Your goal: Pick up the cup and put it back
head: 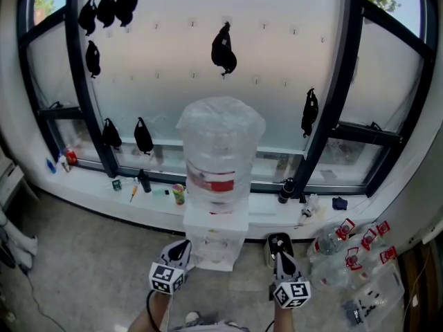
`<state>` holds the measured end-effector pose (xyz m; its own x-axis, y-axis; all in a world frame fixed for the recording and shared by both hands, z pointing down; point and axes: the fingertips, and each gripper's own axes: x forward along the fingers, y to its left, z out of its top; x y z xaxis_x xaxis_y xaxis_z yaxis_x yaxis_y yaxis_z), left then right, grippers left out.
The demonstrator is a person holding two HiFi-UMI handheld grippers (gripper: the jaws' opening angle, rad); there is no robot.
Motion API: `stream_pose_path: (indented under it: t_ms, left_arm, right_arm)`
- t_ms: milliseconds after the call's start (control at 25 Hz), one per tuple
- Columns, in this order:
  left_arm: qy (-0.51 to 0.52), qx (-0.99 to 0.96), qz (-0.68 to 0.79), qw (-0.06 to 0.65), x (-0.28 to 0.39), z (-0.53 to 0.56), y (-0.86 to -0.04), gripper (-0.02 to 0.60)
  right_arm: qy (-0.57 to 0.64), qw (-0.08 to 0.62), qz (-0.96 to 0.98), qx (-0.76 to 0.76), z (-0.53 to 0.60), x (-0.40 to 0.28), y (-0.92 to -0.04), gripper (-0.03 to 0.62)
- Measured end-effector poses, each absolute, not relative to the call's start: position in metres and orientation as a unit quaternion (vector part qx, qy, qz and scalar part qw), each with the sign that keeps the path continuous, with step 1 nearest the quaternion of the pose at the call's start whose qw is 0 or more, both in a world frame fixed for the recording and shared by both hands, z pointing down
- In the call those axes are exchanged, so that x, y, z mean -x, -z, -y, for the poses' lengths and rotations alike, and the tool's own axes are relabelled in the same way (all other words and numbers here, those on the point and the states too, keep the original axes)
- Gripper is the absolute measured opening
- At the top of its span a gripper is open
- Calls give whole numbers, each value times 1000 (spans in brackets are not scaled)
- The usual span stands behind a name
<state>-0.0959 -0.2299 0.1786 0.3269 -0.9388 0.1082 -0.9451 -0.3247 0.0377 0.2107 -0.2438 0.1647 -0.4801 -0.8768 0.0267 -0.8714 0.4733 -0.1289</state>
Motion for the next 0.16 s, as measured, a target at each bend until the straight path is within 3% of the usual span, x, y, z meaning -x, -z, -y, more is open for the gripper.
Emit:
stream_pose_path:
  t_ms: [160]
  left_arm:
    - [-35, -813, 579, 48, 96, 230, -181, 25]
  right_arm:
    - [60, 22, -863, 502, 245, -206, -164, 17]
